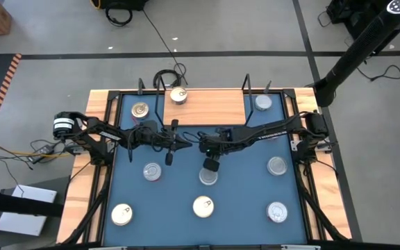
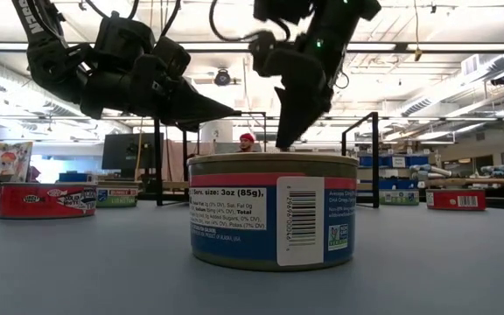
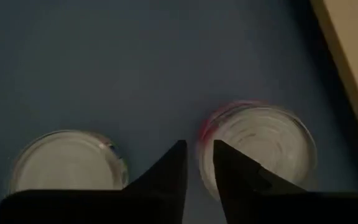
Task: Stack canned seafood by type on shelf
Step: Put the top left red tuna can on the shelf
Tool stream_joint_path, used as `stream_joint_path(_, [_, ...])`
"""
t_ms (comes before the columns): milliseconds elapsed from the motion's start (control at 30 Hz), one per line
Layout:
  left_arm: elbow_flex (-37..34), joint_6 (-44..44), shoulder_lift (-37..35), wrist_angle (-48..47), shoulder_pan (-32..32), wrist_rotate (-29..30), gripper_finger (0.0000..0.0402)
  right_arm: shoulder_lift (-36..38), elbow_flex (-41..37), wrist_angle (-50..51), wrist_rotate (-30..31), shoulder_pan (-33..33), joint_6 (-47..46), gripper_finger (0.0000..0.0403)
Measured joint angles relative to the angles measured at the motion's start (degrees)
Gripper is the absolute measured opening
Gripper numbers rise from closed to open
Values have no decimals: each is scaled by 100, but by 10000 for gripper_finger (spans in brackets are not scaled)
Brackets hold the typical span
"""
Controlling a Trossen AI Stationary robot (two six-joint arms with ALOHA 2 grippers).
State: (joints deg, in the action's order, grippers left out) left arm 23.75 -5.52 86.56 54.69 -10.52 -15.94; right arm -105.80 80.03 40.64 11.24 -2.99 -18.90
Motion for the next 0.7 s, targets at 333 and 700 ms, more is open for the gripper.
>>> stream_joint_path(333, [0,17,0,0,0,0,1,0,787,488,269,-71,388,6])
stream_joint_path(700, [0,71,0,-23,2,2,1,0,892,645,-29,-80,298,97])
